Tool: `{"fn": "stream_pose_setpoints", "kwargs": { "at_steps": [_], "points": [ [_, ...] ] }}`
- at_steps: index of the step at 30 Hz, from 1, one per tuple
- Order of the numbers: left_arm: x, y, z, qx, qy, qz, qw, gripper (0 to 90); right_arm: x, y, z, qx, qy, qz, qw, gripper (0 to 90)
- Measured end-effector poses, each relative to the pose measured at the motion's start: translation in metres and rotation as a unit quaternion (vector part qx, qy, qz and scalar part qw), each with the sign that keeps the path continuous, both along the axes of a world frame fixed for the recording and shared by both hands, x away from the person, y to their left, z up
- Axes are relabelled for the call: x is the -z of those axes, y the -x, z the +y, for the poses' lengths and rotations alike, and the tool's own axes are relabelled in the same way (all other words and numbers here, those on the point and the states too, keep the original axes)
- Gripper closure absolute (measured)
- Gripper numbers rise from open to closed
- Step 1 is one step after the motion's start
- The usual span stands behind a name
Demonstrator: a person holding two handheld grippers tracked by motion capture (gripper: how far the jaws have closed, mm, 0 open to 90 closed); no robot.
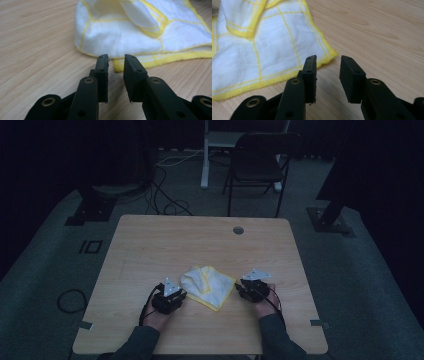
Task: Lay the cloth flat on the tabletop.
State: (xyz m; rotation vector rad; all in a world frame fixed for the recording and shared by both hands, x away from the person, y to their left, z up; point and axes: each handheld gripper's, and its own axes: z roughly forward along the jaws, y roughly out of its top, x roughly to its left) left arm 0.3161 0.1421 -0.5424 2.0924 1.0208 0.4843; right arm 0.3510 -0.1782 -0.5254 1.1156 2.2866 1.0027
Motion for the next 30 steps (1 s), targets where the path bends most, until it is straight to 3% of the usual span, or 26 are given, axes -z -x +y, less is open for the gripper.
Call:
{"fn": "stream_pose_setpoints", "kwargs": {
  "at_steps": [15,25,30],
  "points": [
    [0.002,-0.003,-0.009,0.011,-0.006,0.004,0.9999,77.6,0.002,-0.012,0.021,-0.013,0.0,-0.004,0.9999,75.4],
    [0.001,-0.001,-0.009,0.014,0.0,0.001,0.9999,74.7,0.001,-0.03,0.039,-0.019,0.003,-0.01,0.9998,70.7],
    [0.002,-0.001,-0.011,0.015,-0.011,0.0,0.9998,75.2,0.006,-0.042,0.046,-0.017,0.008,-0.005,0.9998,68.7]
  ]
}}
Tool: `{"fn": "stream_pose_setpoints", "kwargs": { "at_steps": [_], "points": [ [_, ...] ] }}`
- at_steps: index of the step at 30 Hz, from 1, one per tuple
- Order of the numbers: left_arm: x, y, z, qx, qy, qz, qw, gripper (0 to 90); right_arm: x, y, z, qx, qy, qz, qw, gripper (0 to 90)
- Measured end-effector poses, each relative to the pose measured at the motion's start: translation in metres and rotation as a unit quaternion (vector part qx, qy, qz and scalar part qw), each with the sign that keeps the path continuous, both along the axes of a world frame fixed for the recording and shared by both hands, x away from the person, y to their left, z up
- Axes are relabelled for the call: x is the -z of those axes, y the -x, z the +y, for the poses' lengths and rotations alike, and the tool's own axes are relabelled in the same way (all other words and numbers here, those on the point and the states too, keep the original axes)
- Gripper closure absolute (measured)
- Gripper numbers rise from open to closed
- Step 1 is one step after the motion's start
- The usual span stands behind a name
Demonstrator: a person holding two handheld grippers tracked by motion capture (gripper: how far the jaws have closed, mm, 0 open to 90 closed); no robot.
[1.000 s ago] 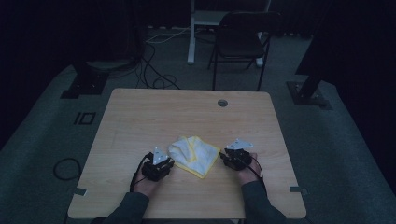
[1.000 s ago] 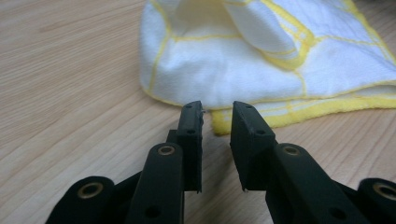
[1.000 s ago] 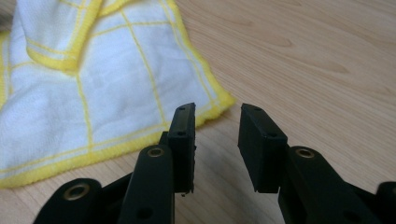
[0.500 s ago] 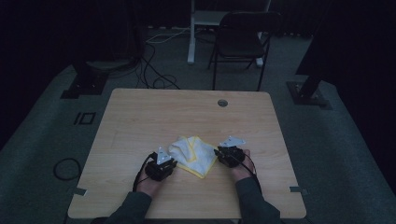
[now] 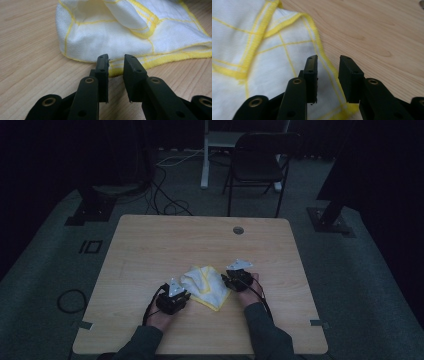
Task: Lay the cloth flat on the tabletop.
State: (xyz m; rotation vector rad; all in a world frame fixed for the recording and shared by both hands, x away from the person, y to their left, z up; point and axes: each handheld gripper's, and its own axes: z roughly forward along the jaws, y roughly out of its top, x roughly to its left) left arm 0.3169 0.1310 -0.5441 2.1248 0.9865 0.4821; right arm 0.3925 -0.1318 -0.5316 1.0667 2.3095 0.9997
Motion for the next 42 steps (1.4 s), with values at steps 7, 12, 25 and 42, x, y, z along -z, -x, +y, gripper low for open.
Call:
{"fn": "stream_pose_setpoints", "kwargs": {
  "at_steps": [7,12,25,42],
  "points": [
    [0.0,0.0,0.001,-0.005,-0.004,-0.002,1.0,82.9,-0.003,-0.013,0.013,-0.01,-0.004,-0.001,0.9999,68.7],
    [0.0,0.001,0.0,-0.006,-0.007,-0.004,0.9999,88.2,-0.007,-0.023,0.025,-0.018,-0.01,0.001,0.9998,68.3],
    [0.0,0.001,0.0,-0.005,-0.009,-0.003,0.9999,90.0,0.004,-0.046,0.035,-0.029,-0.044,0.051,0.9973,62.7],
    [-0.001,0.001,0.0,-0.009,-0.013,-0.001,0.9999,90.0,0.001,-0.039,0.03,-0.018,-0.027,0.049,0.9982,88.1]
  ]
}}
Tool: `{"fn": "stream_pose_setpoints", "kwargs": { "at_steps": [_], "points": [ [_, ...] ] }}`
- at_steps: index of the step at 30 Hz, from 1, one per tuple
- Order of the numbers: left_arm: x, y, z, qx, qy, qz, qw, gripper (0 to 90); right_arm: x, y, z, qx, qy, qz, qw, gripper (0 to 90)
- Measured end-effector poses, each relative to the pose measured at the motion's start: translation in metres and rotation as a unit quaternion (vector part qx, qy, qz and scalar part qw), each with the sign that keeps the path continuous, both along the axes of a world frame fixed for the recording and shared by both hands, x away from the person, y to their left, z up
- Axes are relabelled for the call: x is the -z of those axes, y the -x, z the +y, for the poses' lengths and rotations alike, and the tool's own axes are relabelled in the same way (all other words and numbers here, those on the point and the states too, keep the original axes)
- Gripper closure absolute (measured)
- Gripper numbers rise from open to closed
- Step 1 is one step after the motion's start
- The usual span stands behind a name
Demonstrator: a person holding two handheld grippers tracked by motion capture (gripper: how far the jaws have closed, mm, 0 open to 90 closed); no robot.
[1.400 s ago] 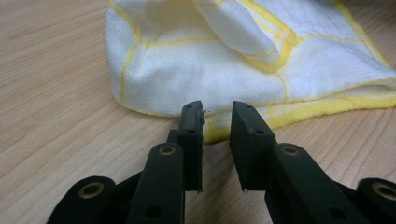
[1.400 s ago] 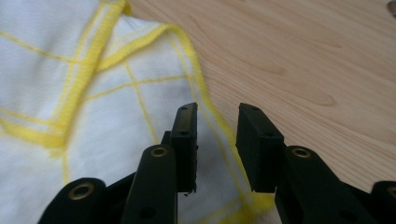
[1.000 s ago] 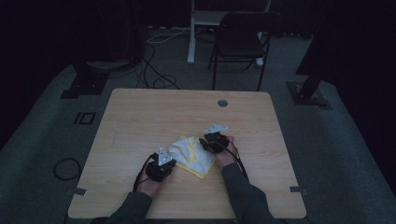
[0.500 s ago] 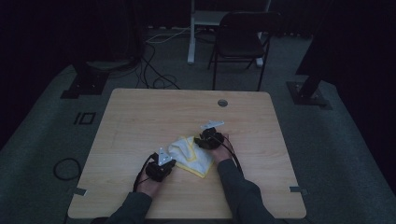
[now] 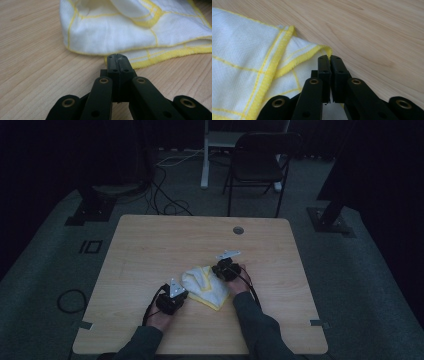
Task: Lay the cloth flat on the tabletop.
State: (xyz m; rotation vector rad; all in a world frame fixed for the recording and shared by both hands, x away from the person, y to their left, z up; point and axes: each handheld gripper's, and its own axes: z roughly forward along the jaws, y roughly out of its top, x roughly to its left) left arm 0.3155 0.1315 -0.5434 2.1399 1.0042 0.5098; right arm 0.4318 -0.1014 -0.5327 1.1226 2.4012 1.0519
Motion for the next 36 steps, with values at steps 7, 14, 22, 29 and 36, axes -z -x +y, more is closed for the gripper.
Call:
{"fn": "stream_pose_setpoints", "kwargs": {
  "at_steps": [7,14,22,29,36],
  "points": [
    [-0.001,0.0,0.002,-0.004,0.0,0.003,1.0,90.0,-0.003,0.005,-0.021,0.029,0.005,-0.004,0.9996,88.1],
    [-0.002,-0.008,0.003,-0.016,0.018,0.01,0.9996,85.3,-0.003,0.007,-0.029,0.024,-0.002,-0.006,0.9997,88.0],
    [-0.005,-0.023,-0.011,0.003,0.029,0.005,0.9996,80.7,-0.001,0.006,-0.026,0.024,0.001,-0.005,0.9997,88.0],
    [0.001,-0.027,-0.02,0.008,0.023,0.008,0.9997,81.8,-0.002,0.006,-0.027,0.024,-0.002,-0.006,0.9997,88.0],
    [-0.002,-0.027,-0.023,0.001,0.005,0.017,0.9998,90.0,-0.007,0.008,-0.03,0.028,-0.009,-0.012,0.9995,88.0]
  ]
}}
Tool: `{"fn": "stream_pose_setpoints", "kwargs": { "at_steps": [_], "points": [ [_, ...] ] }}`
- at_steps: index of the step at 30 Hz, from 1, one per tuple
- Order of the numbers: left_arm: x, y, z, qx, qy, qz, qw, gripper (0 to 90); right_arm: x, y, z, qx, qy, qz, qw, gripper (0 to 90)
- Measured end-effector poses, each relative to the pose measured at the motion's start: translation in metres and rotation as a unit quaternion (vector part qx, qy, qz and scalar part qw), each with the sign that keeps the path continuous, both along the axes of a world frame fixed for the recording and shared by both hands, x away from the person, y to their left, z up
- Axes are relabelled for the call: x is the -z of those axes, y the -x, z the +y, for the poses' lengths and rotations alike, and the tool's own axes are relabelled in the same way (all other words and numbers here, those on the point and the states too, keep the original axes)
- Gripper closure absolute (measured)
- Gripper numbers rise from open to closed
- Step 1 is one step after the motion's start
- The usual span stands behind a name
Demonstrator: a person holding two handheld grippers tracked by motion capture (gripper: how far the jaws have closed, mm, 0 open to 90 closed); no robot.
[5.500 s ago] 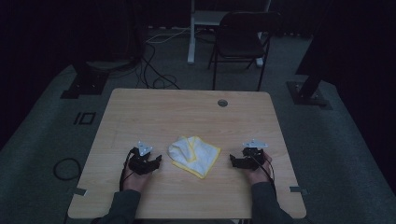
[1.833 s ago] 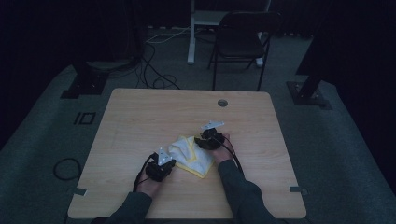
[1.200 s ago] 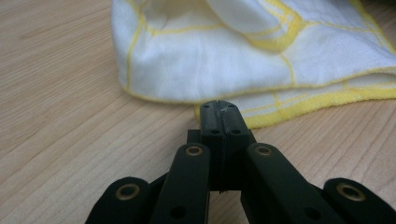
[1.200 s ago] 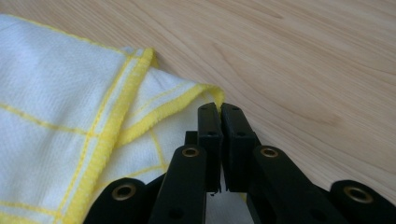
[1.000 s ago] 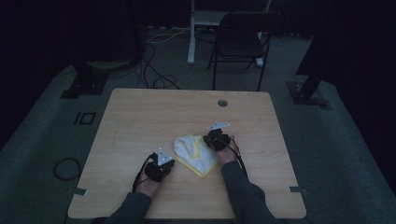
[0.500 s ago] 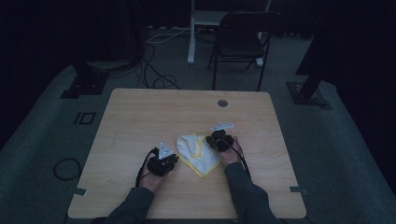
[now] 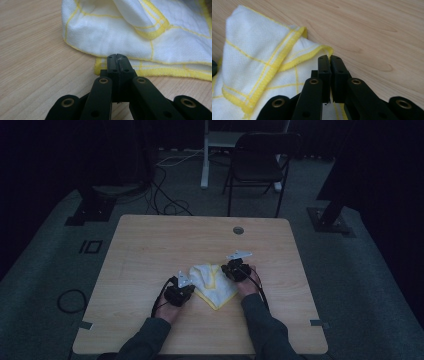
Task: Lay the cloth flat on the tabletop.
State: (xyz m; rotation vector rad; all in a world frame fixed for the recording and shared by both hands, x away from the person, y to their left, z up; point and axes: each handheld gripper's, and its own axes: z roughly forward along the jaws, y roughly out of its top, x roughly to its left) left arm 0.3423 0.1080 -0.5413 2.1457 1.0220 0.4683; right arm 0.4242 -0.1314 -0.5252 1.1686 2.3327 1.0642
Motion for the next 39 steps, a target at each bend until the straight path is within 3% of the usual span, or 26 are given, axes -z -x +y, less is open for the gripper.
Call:
{"fn": "stream_pose_setpoints", "kwargs": {
  "at_steps": [17,30,39],
  "points": [
    [0.0,0.001,-0.001,-0.007,-0.002,0.002,1.0,90.0,-0.004,0.008,-0.027,0.033,-0.001,-0.009,0.9994,88.1],
    [-0.001,0.001,0.001,-0.013,-0.002,0.004,0.9999,90.0,-0.006,0.027,-0.073,0.078,-0.006,-0.01,0.9969,88.1],
    [-0.002,0.005,0.004,-0.018,-0.01,0.006,0.9998,90.0,-0.007,0.039,-0.092,0.097,-0.009,-0.008,0.9952,88.1]
  ]
}}
